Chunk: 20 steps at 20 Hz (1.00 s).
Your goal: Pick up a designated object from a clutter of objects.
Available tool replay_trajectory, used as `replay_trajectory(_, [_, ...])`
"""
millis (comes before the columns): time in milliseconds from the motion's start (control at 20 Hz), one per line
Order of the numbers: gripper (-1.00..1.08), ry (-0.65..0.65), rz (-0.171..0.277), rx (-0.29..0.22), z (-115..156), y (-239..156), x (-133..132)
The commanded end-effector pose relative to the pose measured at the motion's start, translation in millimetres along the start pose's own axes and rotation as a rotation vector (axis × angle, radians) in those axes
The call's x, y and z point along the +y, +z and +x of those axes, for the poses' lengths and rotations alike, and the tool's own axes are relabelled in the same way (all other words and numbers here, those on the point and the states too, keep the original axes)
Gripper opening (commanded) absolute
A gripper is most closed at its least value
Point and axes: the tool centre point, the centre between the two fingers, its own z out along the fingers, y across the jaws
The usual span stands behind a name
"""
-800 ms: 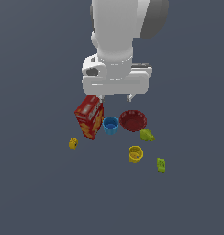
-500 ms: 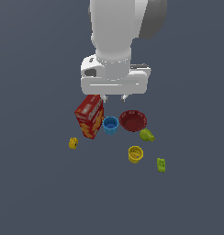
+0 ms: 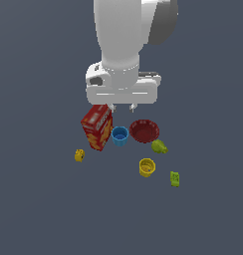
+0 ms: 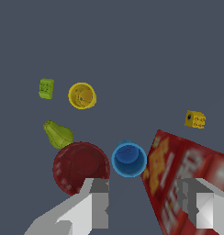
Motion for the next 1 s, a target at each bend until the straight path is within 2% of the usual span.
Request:
replay_trajectory(0, [0.28,0.023,0.015,-0.002,-1,5,-1])
replay_trajectory(450, [0.28,0.209,0.119,-0.020,-9,43,-8])
replay_trajectory(950, [0.28,0.600,0.269,-0.067,-29,108,-8])
